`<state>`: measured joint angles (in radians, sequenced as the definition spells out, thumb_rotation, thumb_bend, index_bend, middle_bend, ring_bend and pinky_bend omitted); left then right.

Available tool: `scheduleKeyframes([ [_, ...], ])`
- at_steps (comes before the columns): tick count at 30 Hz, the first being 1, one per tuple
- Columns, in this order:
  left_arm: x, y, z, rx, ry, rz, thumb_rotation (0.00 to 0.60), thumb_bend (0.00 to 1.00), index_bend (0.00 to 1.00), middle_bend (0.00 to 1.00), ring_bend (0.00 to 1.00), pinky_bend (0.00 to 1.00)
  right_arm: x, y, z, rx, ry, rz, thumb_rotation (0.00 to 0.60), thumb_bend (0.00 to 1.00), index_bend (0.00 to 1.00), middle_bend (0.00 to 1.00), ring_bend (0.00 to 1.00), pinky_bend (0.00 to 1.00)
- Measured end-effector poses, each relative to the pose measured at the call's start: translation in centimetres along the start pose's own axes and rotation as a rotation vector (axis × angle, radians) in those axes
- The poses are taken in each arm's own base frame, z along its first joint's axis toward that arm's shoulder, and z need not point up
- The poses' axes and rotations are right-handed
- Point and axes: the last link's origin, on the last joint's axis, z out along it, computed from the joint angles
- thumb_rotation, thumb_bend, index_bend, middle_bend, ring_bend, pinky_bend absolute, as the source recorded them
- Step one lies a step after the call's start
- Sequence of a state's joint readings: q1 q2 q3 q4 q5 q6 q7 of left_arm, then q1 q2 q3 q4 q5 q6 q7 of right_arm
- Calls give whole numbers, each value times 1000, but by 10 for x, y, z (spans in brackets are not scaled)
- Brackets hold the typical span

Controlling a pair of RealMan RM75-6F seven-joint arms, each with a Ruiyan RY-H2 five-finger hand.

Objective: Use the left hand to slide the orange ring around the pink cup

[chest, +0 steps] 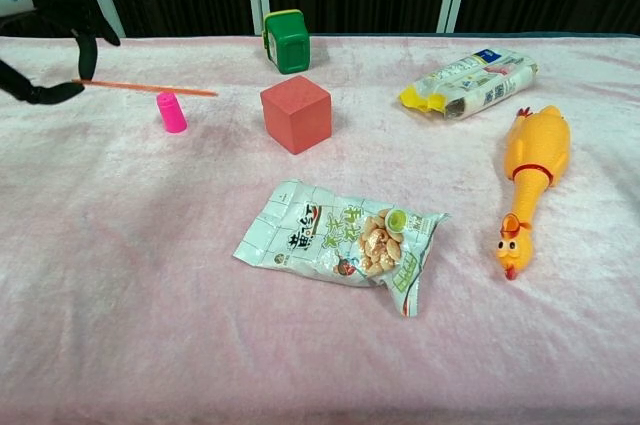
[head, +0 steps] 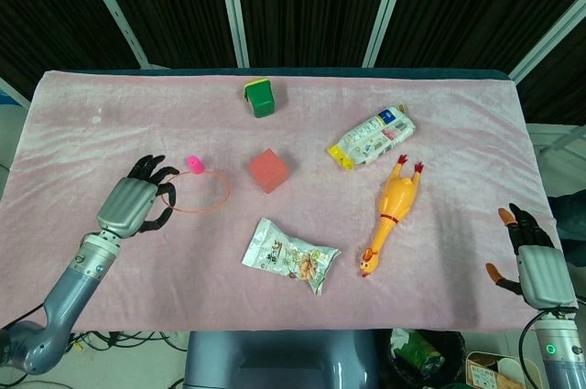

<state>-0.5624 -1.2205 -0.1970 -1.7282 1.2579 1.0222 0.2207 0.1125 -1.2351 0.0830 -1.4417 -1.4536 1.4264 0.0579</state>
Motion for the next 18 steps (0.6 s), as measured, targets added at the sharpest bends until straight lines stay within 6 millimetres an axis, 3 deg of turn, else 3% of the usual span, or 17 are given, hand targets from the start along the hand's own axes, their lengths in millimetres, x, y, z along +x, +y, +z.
scheduleKeyframes([
  [8, 36, 5, 48, -6, 93, -51, 600, 430, 605, 225, 0, 0, -3, 1, 2, -5, -9, -5, 600, 173, 0, 0, 0, 185],
  [13, 39, -4, 70, 22, 116, -30, 600, 430, 603, 222, 0, 0, -4, 1, 2, -8, -13, -8, 600, 173, 0, 0, 0, 185],
  [18, 30, -16, 85, 59, 111, -2, 600, 430, 591, 214, 0, 0, -5, 1, 3, -9, -18, -11, 600, 172, 0, 0, 0, 185],
])
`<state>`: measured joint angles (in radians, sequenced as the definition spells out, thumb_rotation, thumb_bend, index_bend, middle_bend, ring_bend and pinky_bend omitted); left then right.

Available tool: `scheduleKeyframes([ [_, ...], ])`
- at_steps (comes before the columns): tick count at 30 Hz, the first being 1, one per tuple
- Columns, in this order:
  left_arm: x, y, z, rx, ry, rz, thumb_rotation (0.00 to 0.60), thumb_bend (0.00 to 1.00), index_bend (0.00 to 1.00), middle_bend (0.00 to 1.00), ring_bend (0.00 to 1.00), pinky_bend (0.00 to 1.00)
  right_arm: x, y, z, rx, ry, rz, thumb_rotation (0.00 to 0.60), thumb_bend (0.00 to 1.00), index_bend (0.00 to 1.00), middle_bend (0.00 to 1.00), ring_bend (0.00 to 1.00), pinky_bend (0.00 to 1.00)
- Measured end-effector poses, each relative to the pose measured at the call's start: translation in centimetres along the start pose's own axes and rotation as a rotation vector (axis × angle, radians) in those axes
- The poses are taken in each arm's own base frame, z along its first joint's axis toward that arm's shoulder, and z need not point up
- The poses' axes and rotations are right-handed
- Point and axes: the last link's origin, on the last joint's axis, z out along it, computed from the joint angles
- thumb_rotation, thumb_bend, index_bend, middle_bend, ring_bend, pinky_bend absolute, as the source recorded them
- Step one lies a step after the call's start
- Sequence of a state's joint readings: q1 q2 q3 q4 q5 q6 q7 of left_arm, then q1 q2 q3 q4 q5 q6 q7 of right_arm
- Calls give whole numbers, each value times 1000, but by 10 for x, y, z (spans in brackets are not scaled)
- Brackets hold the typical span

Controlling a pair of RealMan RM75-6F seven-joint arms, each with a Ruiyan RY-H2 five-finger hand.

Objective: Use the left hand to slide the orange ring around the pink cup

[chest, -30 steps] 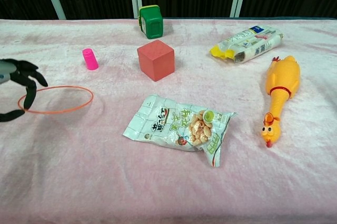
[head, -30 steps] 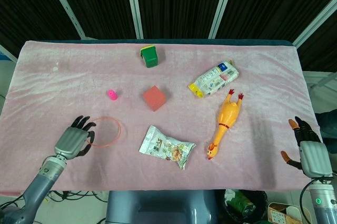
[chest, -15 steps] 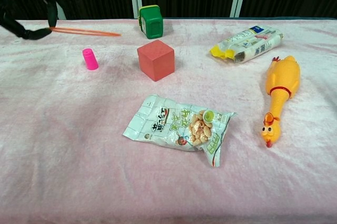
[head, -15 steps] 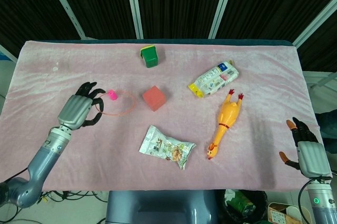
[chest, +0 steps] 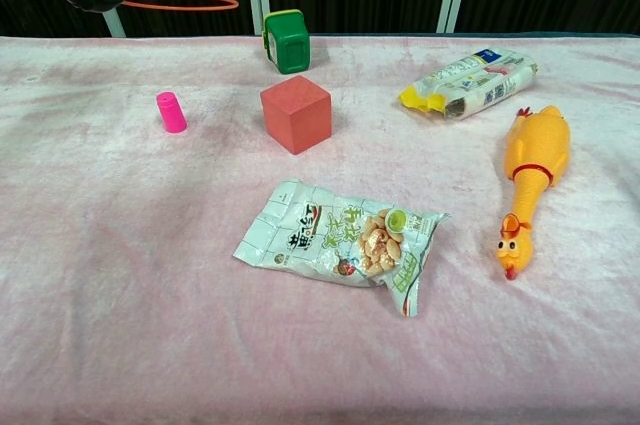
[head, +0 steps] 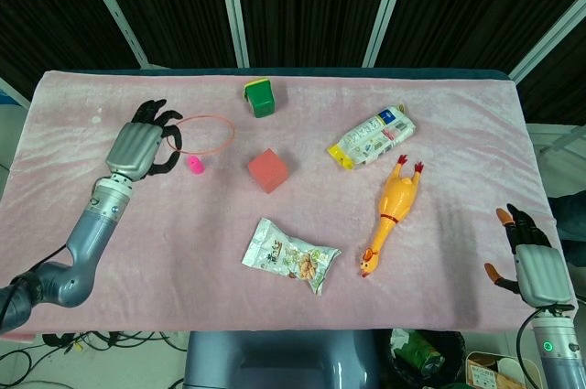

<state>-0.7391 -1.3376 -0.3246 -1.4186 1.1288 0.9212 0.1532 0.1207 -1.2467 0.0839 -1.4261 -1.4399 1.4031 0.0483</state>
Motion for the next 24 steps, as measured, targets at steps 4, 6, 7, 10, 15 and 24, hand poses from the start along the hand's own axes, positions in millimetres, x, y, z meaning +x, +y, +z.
scheduleKeyframes([
  [4, -17, -13, 6, 32, -11, 11, 600, 421, 562, 199, 0, 0, -1, 0, 0, -2, -6, -1, 600, 173, 0, 0, 0, 185],
  [6, -25, -20, 7, 46, -22, 18, 600, 383, 495, 180, 0, 0, -1, 0, 0, -3, -9, -1, 600, 172, 0, 0, 0, 185],
  [7, -32, -25, 7, 54, -35, 23, 600, 351, 433, 170, 0, 0, -2, 0, 1, -3, -11, -1, 600, 172, 0, 0, 0, 185],
  [10, -50, -34, 4, 67, -90, 34, 600, 266, 237, 131, 0, 0, -2, 0, 0, -6, -18, -1, 600, 172, 0, 0, 0, 185],
  [15, -74, -44, -3, 79, -202, 68, 600, 180, 49, 44, 0, 0, -2, 1, 0, -13, -23, 3, 600, 173, 0, 0, 0, 185],
  [24, -86, -34, -13, 70, -268, 52, 600, 179, 33, 39, 0, 0, 3, 2, -1, -19, -14, 6, 600, 173, 0, 0, 0, 185],
])
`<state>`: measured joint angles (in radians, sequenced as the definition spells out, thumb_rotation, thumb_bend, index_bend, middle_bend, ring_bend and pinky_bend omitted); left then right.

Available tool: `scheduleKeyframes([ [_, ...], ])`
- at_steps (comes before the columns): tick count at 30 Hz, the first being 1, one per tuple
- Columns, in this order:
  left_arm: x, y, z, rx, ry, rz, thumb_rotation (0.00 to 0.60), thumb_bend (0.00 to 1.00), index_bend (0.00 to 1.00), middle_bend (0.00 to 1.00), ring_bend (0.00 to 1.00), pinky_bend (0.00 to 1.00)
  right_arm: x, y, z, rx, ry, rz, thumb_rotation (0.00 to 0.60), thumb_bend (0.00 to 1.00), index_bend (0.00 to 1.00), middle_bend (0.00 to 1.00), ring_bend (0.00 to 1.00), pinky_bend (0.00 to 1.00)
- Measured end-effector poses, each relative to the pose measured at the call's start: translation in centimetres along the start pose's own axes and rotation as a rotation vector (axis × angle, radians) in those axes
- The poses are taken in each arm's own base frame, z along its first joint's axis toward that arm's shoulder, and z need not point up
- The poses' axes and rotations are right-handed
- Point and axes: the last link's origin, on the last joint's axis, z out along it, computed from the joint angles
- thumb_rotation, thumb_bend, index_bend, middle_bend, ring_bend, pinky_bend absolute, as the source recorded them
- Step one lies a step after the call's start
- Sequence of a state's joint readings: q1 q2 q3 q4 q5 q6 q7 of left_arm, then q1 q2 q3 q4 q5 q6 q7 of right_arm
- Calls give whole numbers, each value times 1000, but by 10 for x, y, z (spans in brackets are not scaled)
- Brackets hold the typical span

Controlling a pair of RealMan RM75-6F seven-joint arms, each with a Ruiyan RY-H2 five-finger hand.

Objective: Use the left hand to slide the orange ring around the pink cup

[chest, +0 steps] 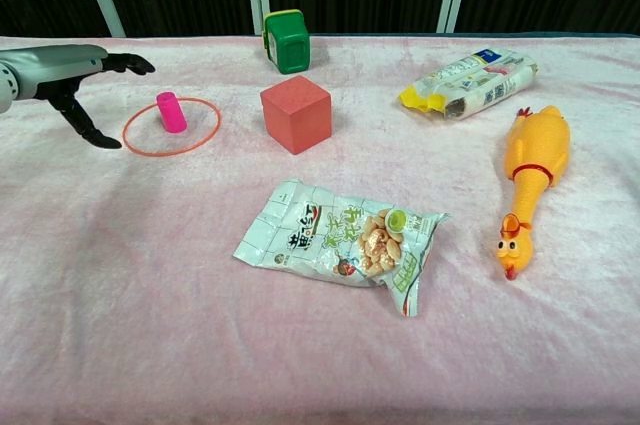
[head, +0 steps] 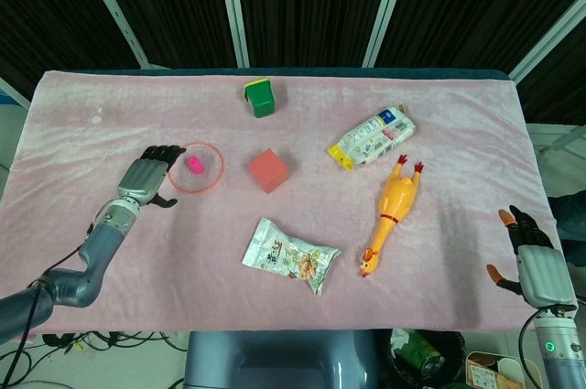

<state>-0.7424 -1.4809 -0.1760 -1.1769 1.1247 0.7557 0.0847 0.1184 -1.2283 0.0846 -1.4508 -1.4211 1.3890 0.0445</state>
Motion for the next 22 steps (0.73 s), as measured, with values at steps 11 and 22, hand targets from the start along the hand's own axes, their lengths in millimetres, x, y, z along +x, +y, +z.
scheduleKeyframes([
  [11, 36, -1, -80, -23, 225, -6, 600, 178, 65, 47, 0, 0, 4, 1, 0, -4, 18, 1, 600, 173, 0, 0, 0, 185],
  [22, 27, -70, -218, 234, 329, 43, 600, 178, 101, 60, 0, 0, 5, 3, 1, -11, 29, -19, 600, 173, 0, 0, 0, 185],
])
